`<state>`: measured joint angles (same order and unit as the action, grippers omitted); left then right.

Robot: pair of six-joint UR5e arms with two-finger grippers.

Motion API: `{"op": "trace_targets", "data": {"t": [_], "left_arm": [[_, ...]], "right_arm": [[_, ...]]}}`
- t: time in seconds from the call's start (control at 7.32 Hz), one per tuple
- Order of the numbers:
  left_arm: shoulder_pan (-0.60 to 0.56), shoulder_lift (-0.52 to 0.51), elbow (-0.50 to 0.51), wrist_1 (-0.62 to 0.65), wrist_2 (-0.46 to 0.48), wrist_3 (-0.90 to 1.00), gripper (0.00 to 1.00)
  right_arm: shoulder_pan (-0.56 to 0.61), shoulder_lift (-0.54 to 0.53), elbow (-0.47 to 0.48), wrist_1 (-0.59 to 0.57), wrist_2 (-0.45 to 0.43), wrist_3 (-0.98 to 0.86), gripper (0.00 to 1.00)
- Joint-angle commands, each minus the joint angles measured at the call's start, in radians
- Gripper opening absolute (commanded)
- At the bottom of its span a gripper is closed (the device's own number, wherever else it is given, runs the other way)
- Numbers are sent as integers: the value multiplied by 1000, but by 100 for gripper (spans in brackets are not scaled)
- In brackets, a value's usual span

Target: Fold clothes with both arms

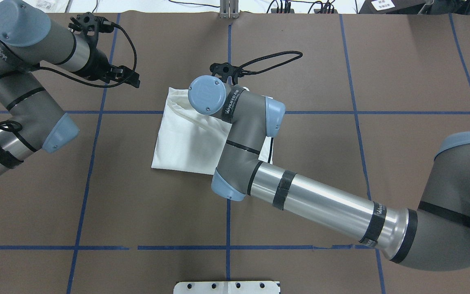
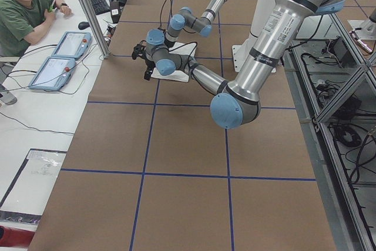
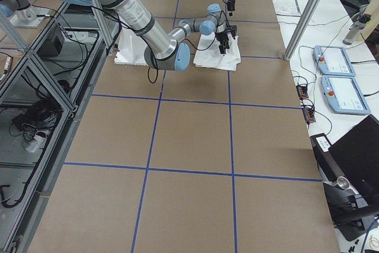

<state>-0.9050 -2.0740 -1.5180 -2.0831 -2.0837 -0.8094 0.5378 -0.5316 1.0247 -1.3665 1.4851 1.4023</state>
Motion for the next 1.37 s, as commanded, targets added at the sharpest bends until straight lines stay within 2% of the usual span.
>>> {"op": "trace_targets", "data": {"t": [0.0, 0.41, 0.68, 0.82, 0.96, 1.09, 1.23], "left_arm": [[0, 2, -20, 1, 1, -23, 100], [1, 8, -36, 3, 2, -43, 100], [30, -12, -33, 5, 14, -202, 100], [96, -36, -22, 11, 43, -267, 100], [136, -84, 13, 43, 95, -322, 100], [147, -147, 68, 87, 118, -347, 100], [182, -159, 93, 92, 157, -365, 100]], "right_arm": [[57, 1, -52, 4, -136, -71, 100], [112, -11, -52, 36, -123, -156, 100], [169, -10, -17, 36, 80, -190, 100], [218, -34, 33, 35, 193, -272, 100], [252, -97, 111, 36, 263, -314, 100], [260, -147, 171, 38, 285, -342, 100], [260, -166, 192, 38, 285, -342, 100]]}}
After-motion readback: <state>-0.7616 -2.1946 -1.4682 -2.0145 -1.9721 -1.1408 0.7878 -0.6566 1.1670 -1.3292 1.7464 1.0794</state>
